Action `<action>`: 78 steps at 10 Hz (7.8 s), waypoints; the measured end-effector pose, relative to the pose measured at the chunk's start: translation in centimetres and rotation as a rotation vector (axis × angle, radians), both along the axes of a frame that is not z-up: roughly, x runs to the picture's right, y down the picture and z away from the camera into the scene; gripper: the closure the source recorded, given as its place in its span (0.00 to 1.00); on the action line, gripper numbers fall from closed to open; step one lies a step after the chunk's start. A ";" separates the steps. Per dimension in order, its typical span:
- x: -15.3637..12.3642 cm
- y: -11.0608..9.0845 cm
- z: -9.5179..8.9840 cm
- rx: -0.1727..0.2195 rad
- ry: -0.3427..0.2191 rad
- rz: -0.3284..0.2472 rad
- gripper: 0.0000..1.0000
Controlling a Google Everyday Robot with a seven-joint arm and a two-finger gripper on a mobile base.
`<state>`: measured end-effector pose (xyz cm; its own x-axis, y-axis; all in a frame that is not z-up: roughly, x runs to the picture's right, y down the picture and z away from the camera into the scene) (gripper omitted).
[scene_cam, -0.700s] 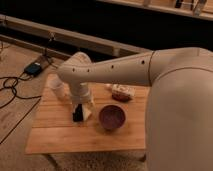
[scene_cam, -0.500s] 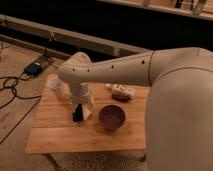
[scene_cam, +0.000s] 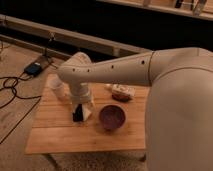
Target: Place the pepper in the ceramic bowl
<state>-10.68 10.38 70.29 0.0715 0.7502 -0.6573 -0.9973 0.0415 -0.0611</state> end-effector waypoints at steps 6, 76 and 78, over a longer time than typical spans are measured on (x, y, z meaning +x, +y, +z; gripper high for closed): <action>0.0 0.0 0.0 0.000 0.000 0.000 0.35; 17.3 -6.4 17.1 -0.024 -0.234 -0.270 1.00; 16.4 -4.9 14.6 -0.023 -0.258 -0.251 1.00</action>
